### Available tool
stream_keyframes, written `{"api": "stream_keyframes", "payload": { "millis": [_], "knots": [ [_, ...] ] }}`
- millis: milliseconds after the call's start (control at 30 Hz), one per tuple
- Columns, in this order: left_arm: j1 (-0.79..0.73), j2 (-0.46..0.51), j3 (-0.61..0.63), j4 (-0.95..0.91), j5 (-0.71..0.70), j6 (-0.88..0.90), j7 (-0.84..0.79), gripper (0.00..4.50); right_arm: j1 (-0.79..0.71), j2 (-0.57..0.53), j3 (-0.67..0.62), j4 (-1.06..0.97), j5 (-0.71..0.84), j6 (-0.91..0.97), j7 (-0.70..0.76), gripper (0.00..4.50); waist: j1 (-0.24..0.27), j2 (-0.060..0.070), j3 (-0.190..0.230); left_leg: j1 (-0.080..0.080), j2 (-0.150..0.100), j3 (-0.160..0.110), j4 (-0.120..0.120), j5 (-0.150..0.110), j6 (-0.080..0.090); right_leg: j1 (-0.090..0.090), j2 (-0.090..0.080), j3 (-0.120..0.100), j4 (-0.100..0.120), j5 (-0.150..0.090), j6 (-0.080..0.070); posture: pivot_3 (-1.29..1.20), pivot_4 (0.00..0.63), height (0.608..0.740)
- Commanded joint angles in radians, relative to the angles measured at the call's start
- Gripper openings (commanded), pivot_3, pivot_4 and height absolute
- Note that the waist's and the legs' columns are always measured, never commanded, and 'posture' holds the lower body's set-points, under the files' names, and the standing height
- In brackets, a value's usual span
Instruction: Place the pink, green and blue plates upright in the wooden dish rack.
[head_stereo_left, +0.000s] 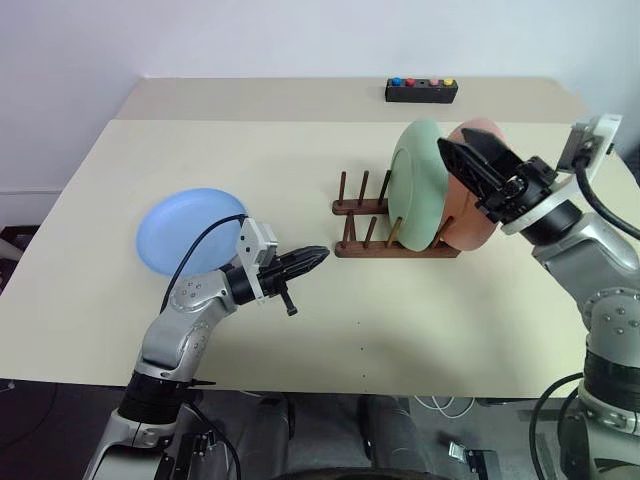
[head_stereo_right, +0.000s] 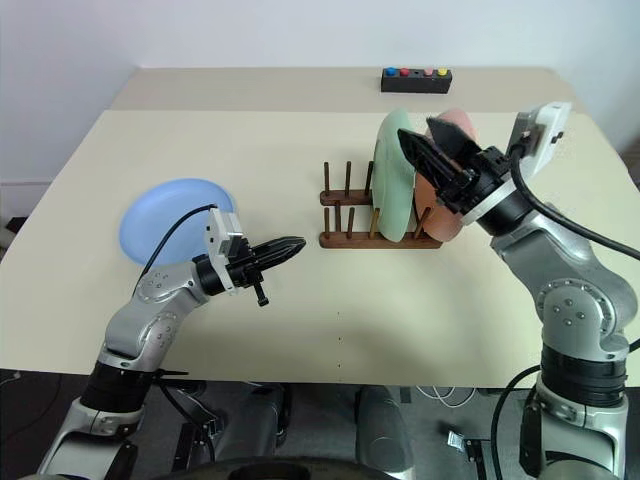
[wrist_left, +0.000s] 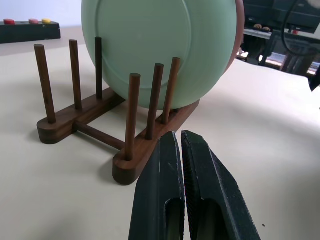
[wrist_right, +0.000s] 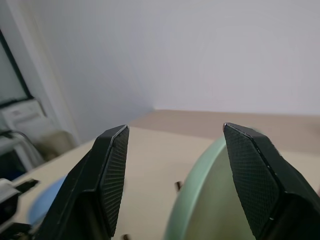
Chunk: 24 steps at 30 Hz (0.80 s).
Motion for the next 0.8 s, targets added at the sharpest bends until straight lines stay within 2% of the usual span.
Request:
{"api": "stream_keyframes", "payload": {
  "millis": [33,67,167,300,400,533,633,800],
  "knots": [
    [-0.013,0.015,0.065,-0.027,-0.013,0.01,0.041,0.11,-0.069,-0.053,0.026,-0.094,-0.031,-0.016,0.082,3.02,-0.001,0.0,0.0,0.0,0.0,0.0,0.0,0.0,0.0,0.0,0.0,0.0,0.0,0.0,0.0,0.0,0.15,0.734],
    [-0.014,0.021,0.091,-0.025,-0.019,0.018,0.06,0.11,-0.081,-0.068,0.054,-0.115,-0.045,-0.009,0.11,3.02,-0.002,0.0,0.0,0.0,0.0,0.0,0.0,0.0,0.0,-0.001,0.0,0.0,0.0,0.0,0.0,0.0,0.15,0.734],
    [-0.026,0.045,0.203,-0.009,-0.035,0.058,0.152,0.96,-0.117,-0.079,0.164,-0.146,-0.103,-0.004,0.182,3.07,-0.007,0.0,0.0,-0.001,0.001,0.0,-0.001,0.0,0.0,-0.002,0.001,0.0,0.001,0.0,0.001,0.0,0.15,0.734],
    [-0.036,0.086,0.388,0.016,-0.03,0.081,0.316,2.98,-0.136,-0.069,0.298,-0.102,-0.251,-0.04,0.261,3.07,-0.003,-0.001,0.001,-0.001,0.001,0.0,0.0,0.0,0.0,-0.002,0.001,0.0,0.0,0.001,0.002,0.0,0.15,0.734],
    [-0.058,0.106,0.489,0.062,0.02,0.113,0.485,4.46,-0.122,-0.065,0.339,-0.078,-0.325,-0.077,0.313,3.07,0.003,-0.002,0.001,-0.002,0.001,0.0,0.0,0.0,0.0,-0.002,0.0,0.0,0.0,0.002,0.003,0.0,0.15,0.734],
    [-0.078,0.136,0.556,0.11,0.076,0.188,0.645,4.46,-0.13,-0.048,0.361,-0.064,-0.369,-0.095,0.358,3.07,0.003,-0.004,0.002,-0.002,0.001,0.0,0.0,0.0,0.0,-0.002,0.0,-0.001,0.0,0.002,0.003,0.0,0.15,0.734],
    [-0.097,0.158,0.579,0.15,0.101,0.31,0.748,4.46,-0.134,-0.03,0.376,-0.052,-0.397,-0.108,0.386,3.07,0.001,-0.004,0.002,-0.002,0.001,0.0,0.0,0.0,0.0,-0.002,0.001,-0.001,0.0,0.002,0.003,0.0,0.15,0.734],
    [-0.123,0.147,0.606,0.166,0.045,0.489,0.789,4.46,-0.126,-0.001,0.389,-0.037,-0.447,-0.129,0.414,3.07,0.0,-0.005,0.002,-0.002,0.001,0.0,0.0,0.0,0.0,-0.003,0.001,-0.001,0.001,0.002,0.004,0.0,0.15,0.734]
  ]
}}
